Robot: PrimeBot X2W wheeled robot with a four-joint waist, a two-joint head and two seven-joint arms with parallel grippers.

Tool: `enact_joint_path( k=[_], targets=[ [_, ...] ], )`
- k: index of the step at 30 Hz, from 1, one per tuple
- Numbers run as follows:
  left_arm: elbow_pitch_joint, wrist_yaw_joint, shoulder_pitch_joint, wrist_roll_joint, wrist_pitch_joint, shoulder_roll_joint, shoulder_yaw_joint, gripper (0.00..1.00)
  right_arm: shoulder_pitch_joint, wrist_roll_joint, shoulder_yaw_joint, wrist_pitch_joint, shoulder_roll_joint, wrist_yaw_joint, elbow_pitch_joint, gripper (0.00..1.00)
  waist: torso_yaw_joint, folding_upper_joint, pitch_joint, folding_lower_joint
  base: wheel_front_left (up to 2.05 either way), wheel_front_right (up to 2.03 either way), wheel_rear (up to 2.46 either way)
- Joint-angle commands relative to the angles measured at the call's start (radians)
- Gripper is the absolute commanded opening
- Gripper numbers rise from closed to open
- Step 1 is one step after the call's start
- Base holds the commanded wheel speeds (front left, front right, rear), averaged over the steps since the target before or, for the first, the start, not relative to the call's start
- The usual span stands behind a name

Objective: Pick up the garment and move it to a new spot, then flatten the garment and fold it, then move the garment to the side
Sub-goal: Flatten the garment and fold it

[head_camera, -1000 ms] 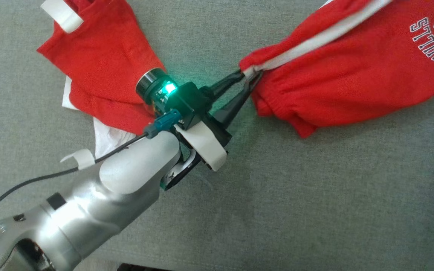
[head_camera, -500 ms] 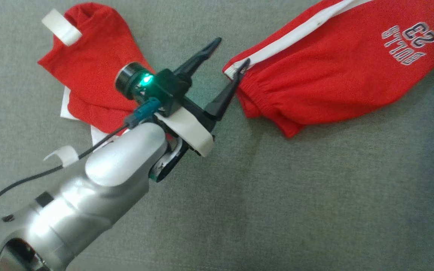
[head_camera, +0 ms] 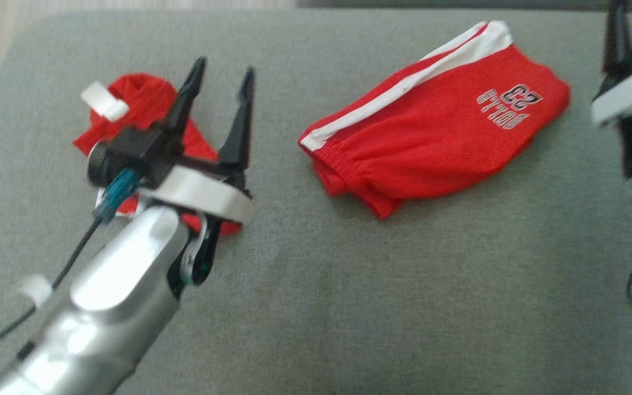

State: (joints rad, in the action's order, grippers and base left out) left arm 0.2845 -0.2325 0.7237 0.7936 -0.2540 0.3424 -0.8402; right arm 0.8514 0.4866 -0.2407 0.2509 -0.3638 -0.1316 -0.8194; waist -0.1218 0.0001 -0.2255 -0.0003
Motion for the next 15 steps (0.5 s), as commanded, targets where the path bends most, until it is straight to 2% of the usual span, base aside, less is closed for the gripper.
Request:
enact_joint_path(
  k=[1, 4, 8, 15],
  targets=[
    [-0.039, -0.017, -0.042, -0.027, -0.007, 0.034, 0.088, 1.0, -0.061, 0.005, 0.014, 0.01, 0.029, 0.001, 0.07, 1.0, 0.032, -0.0001, 0.056, 0.0003, 0.0, 0.0, 0.0],
    [-0.066, -0.033, -0.144, -0.065, -0.008, 0.017, 0.169, 1.0, -0.173, 0.004, 0.047, 0.011, 0.065, 0.001, 0.142, 1.0, 0.045, -0.0001, 0.089, 0.0003, 0.0, 0.0, 0.0],
    [-0.082, -0.02, -0.24, -0.096, -0.008, -0.012, 0.228, 1.0, -0.282, -0.012, 0.084, 0.011, 0.092, 0.001, 0.216, 1.0, 0.052, -0.0001, 0.114, 0.0003, 0.0, 0.0, 0.0],
    [-0.088, 0.037, -0.426, -0.176, -0.008, -0.092, 0.325, 1.0, -0.531, -0.086, 0.206, 0.011, 0.222, 0.001, 0.343, 1.0, 0.064, -0.0001, 0.159, 0.0003, 0.0, 0.0, 0.0]
  ],
)
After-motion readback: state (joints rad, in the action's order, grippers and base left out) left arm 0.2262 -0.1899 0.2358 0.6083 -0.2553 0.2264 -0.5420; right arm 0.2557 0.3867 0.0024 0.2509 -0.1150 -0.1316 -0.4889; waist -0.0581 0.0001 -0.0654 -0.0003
